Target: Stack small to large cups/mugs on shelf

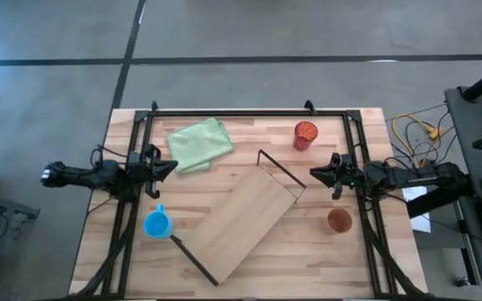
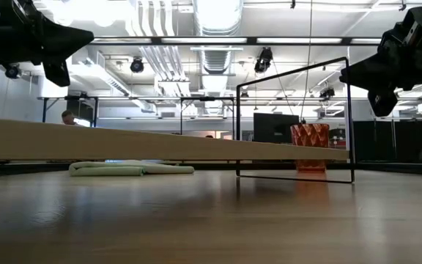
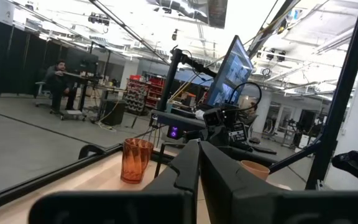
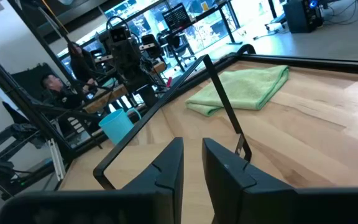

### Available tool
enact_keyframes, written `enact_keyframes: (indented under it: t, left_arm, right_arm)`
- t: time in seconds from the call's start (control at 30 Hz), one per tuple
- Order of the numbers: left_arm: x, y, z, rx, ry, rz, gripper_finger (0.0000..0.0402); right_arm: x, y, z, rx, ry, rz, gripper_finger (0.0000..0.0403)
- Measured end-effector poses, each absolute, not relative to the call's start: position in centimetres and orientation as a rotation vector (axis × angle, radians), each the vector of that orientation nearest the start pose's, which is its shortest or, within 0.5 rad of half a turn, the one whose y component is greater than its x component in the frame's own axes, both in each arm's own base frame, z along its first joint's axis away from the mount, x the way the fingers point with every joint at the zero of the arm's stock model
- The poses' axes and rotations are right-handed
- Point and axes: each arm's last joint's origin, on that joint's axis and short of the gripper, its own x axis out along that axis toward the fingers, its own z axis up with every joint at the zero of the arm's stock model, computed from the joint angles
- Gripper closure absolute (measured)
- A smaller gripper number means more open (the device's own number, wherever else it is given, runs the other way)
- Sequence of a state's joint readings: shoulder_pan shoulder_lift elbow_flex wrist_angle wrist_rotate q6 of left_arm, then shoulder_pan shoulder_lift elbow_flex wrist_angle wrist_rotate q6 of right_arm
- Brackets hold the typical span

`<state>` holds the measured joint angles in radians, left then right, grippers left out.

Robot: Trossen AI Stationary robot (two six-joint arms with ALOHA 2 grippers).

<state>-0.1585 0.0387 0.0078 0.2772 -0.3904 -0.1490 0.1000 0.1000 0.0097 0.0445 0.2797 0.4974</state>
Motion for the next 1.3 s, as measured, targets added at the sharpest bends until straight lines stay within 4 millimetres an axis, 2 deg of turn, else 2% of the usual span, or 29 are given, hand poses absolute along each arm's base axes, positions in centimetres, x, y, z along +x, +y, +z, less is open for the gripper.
enact_keyframes:
  t: [0.57, 0.67, 0.77, 0.83, 0.93, 1.03, 1.17, 1.3]
  left_arm:
    - [9.5, -0.4, 18.9, -0.215, -0.255, 0.213, 0.0402]
    - [9.5, -0.3, 19.0, -0.19, -0.264, 0.261, 0.0402]
    - [9.4, -0.2, 19.1, -0.223, -0.282, 0.27, 0.0402]
    - [9.2, -0.1, 19.7, -0.239, -0.347, 0.288, 0.0402]
    - [8.9, -0.1, 21.5, -0.261, -0.433, 0.273, 0.0402]
    - [8.2, -0.1, 25.2, -0.118, -0.39, 0.255, 0.0402]
    - [7.8, 0.1, 30.4, -0.049, -0.124, 0.314, 0.0402]
    - [7.0, 0.2, 36.6, -0.098, 0.182, 0.311, 0.0402]
  right_arm:
    - [10.3, 0.2, 16.3, 0.488, -0.001, -0.187, 0.0349]
    - [10.2, 0.2, 16.3, 0.49, -0.003, -0.188, 0.0349]
    - [10.2, 0.0, 16.5, 0.492, -0.038, -0.254, 0.0349]
    - [10.2, -0.2, 16.8, 0.584, -0.104, -0.304, 0.0349]
    - [10.1, -0.1, 18.4, 0.649, -0.25, -0.223, 0.0349]
    - [9.7, 0.0, 20.6, 0.607, -0.401, -0.131, 0.0349]
    - [8.4, -0.1, 25.7, 0.515, -0.568, -0.107, 0.0349]
    - [7.5, 0.1, 30.6, 0.388, -0.546, -0.048, 0.0349]
